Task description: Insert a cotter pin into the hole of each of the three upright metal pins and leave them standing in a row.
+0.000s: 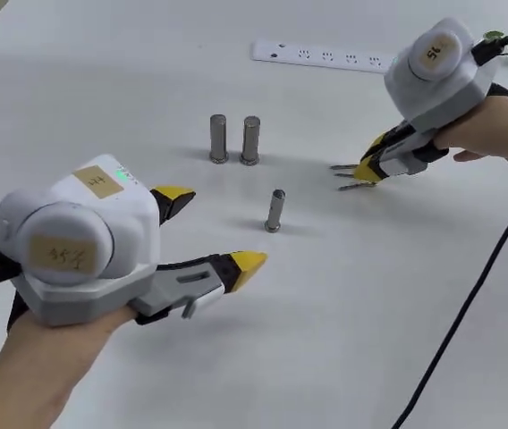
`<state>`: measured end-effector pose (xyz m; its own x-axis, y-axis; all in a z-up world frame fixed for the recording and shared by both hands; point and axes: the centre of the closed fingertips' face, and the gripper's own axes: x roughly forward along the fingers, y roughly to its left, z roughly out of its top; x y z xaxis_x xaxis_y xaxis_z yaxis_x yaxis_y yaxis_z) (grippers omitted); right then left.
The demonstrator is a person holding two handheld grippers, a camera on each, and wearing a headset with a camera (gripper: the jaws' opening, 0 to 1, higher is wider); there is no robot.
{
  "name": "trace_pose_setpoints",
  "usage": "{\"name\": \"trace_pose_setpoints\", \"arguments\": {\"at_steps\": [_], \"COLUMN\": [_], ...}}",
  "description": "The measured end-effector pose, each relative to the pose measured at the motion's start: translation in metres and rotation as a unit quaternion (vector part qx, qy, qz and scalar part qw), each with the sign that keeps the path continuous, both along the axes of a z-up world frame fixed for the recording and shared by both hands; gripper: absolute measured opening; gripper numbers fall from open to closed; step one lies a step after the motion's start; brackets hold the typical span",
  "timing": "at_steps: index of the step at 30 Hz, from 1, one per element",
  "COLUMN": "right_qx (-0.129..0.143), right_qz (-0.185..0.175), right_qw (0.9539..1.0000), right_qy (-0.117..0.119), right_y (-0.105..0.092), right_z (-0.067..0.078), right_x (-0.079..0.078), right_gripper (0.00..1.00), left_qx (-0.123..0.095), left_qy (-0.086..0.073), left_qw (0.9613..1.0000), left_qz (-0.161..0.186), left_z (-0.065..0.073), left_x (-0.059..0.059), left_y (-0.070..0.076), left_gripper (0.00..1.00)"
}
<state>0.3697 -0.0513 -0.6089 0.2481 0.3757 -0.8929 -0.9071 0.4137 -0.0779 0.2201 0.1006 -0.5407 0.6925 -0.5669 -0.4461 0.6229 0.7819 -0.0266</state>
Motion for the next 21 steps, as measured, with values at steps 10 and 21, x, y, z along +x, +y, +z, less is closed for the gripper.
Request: {"name": "trace_pose_setpoints", "arguments": {"at_steps": [10,21], "right_qx": [-0.004,-0.053], "right_qz": [0.001,0.073], "right_qw": [0.9997,0.9957], "right_qy": [0.025,0.020], "right_y": [0.000,0.004], "right_z": [-0.004,-0.002], "right_x": [-0.010,-0.021], "right_gripper": [0.06,0.01], "left_qx": [-0.002,0.000], "left_qy": [0.000,-0.002], "left_qw": [1.0000,1.0000], "left_qz": [0.007,0.008], "left_z": [0.000,0.000], "left_x": [0.003,0.004], "left_y": [0.003,0.005], "left_gripper": [0.58,0.57]}}
